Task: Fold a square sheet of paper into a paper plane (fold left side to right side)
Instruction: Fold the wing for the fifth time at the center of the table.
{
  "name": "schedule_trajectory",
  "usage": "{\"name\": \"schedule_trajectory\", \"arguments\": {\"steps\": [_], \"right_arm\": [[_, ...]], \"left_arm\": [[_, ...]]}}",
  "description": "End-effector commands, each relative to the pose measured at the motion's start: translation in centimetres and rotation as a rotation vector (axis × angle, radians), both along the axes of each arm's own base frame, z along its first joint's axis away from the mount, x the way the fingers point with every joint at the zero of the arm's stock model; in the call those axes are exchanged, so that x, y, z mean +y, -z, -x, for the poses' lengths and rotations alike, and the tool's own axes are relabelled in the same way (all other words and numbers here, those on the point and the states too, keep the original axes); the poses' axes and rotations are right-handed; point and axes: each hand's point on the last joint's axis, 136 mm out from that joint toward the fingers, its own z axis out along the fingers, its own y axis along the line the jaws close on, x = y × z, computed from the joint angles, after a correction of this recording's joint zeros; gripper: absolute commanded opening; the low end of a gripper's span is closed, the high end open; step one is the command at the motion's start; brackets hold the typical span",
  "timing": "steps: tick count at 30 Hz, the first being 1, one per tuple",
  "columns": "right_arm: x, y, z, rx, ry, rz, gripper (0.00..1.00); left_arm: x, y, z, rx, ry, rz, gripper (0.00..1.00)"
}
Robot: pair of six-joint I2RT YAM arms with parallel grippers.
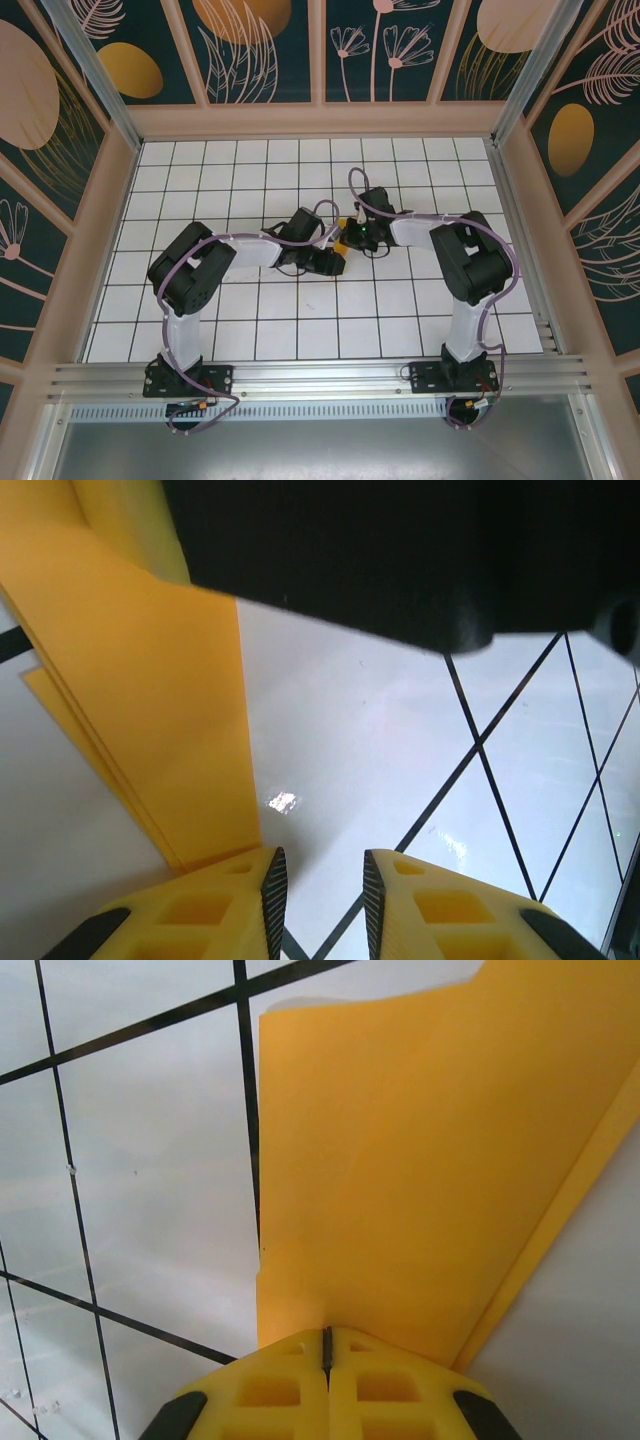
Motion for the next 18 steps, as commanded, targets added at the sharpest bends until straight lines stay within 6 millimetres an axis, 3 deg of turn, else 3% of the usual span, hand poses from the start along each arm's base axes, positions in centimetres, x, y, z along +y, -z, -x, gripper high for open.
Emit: {"name": "schedule_trajectory", "arguments": {"steps": [1, 8, 18], "right_arm": [[-3.9, 1.2, -3.7, -0.071, 0.100, 0.120, 0.00], [-5.2, 0.6, -5.5, -0.095, 0.121, 0.122, 0.00], [-7.7, 1.4, -8.0, -0.086, 0.158, 0.152, 0.00]], "left_arm": [[3.8, 6.3, 3.4, 0.118, -0.002, -0.207, 0.30], [3.8, 6.4, 3.4, 0.118, -0.003, -0.207, 0.30], [3.8, 6.0, 3.4, 0.114, -0.005, -0.201, 0.31]]}}
